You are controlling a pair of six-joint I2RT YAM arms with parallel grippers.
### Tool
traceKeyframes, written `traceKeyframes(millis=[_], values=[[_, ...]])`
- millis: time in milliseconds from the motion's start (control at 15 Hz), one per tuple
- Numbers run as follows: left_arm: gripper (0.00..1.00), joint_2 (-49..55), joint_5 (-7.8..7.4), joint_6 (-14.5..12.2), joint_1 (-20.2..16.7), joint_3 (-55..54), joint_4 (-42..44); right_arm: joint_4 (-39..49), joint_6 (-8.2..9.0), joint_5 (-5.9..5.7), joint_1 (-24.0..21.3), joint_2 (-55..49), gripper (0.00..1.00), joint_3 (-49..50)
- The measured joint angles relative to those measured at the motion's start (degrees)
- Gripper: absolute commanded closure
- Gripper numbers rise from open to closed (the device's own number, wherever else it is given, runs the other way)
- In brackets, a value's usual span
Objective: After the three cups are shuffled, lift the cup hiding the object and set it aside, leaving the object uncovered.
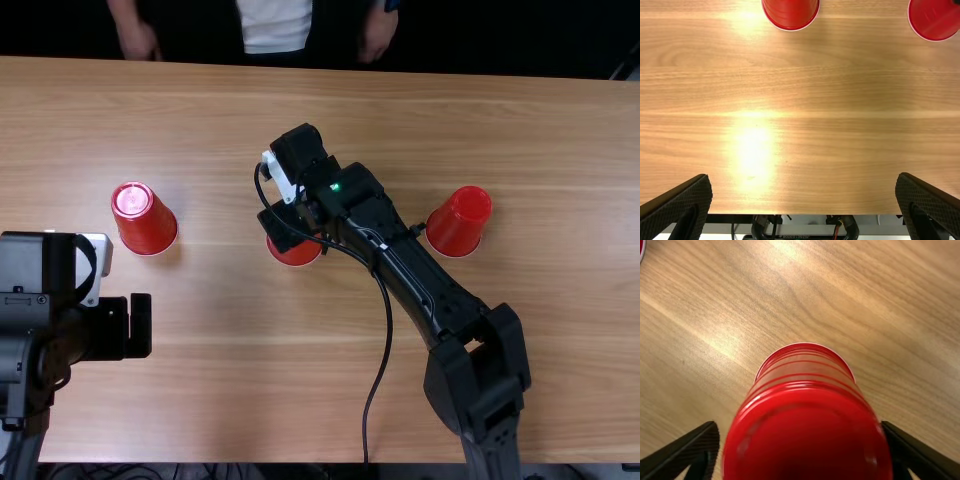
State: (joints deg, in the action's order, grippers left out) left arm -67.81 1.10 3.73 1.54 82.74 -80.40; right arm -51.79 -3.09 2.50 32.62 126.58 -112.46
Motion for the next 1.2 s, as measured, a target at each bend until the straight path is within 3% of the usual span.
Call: traceKeyframes(millis=[67, 200, 533, 867, 1200], values=[[0.00, 0.0, 0.00, 0.0, 0.0, 0.0, 0.0, -0.1, 0.00, 0.02, 0.0, 0.0, 0.81, 0.0], [0.00, 0.0, 0.00, 0.0, 0.0, 0.0, 0.0, 0.3, 0.02, 0.02, 0.0, -0.2, 0.97, 0.9], [0.00, 0.0, -0.02, 0.0, 0.0, 0.0, -0.1, -0.2, 0.39, 0.02, 0.0, -5.6, 1.00, 4.9], [0.00, 0.0, 0.02, 0.0, 0.0, 0.0, -0.2, 0.2, 1.11, 0.04, -0.4, -21.0, 1.00, 10.4], [0.00, 0.0, -0.02, 0.0, 0.0, 0.0, -0.2, 0.8, 1.49, -0.35, -8.0, -33.3, 1.00, 25.9]])
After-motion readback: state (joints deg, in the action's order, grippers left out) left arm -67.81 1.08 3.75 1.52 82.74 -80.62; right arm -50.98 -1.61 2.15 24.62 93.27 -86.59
